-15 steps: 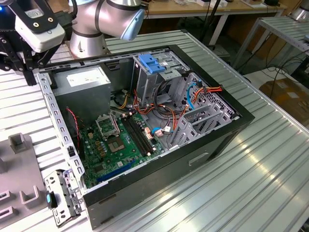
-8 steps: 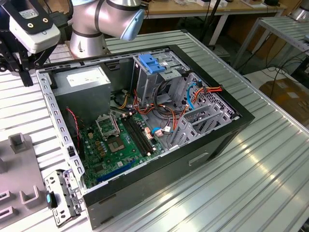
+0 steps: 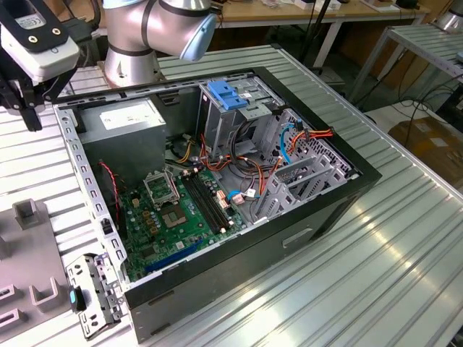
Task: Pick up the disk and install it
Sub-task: 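Reach for the disk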
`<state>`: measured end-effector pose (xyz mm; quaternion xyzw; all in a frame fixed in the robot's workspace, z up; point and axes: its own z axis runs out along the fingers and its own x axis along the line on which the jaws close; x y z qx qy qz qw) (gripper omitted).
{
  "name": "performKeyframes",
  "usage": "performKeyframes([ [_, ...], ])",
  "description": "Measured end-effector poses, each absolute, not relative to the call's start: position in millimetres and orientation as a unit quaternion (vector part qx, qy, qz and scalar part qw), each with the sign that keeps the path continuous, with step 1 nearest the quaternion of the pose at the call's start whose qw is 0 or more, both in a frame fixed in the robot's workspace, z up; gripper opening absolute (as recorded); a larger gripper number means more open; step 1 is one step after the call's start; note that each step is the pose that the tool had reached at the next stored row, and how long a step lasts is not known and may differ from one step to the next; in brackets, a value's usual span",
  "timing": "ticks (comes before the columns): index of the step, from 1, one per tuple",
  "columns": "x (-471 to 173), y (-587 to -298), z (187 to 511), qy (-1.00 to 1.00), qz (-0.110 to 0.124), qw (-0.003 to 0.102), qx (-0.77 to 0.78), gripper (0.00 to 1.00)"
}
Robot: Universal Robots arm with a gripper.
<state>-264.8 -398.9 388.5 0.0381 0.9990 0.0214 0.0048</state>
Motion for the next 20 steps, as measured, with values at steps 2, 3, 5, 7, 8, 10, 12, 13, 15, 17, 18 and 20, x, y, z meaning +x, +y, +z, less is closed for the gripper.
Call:
performKeyframes([
  [2,-267,-399,388,0.999,0.021,0.005,0.038,0.11],
  [3,-268,-399,388,0.999,0.021,0.005,0.038,0.11],
  [5,-270,-399,388,0.999,0.021,0.005,0.038,0.11],
  [7,-272,-399,388,0.999,0.021,0.005,0.038,0.11],
  [8,-273,-399,388,0.999,0.021,0.005,0.038,0.11],
  [10,-275,-399,388,0.999,0.021,0.004,0.038,0.11],
  [12,-277,-399,388,0.999,0.021,0.004,0.038,0.11],
  [13,-279,-399,388,0.999,0.021,0.004,0.038,0.11],
  [15,-281,-399,388,0.999,0.021,0.004,0.038,0.11],
  [17,-284,-399,388,0.999,0.021,0.004,0.038,0.11],
  [18,-285,-399,388,0.999,0.021,0.004,0.038,0.11],
  [20,-287,-399,388,0.999,0.021,0.004,0.038,0.11],
])
